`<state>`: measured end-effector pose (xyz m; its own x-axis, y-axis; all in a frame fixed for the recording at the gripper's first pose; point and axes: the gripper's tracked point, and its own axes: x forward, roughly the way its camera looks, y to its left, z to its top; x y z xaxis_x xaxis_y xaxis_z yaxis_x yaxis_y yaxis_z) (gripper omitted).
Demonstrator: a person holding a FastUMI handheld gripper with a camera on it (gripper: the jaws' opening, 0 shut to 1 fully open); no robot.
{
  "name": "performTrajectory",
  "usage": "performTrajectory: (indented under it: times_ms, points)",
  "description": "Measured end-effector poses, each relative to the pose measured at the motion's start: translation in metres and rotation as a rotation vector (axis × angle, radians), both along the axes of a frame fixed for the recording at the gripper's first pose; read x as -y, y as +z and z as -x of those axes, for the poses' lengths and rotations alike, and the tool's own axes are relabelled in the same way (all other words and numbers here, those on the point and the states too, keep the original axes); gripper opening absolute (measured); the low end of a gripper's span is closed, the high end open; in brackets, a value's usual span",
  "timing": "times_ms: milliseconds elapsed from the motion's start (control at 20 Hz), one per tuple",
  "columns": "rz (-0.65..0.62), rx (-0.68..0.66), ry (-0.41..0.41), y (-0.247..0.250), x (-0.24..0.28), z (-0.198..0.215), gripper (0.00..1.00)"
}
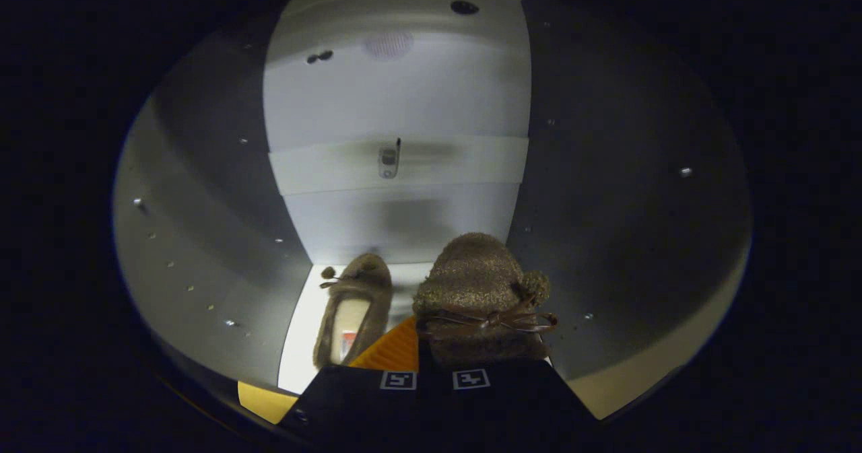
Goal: Open the shoe cabinet door, grab the shoes and put them into the shoe cabinet, then close the shoe cabinet door.
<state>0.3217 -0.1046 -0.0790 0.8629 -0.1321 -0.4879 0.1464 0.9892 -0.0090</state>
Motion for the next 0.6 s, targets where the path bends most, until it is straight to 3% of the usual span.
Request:
performTrajectory:
  times_ms: [200,600]
  points:
    - [-0.022,-0.067,-0.013,-0.045,0.008,-0.044,0.05]
    - [0.003,-0.15,-0.027,-0.093,0.01,-0.074,0.05]
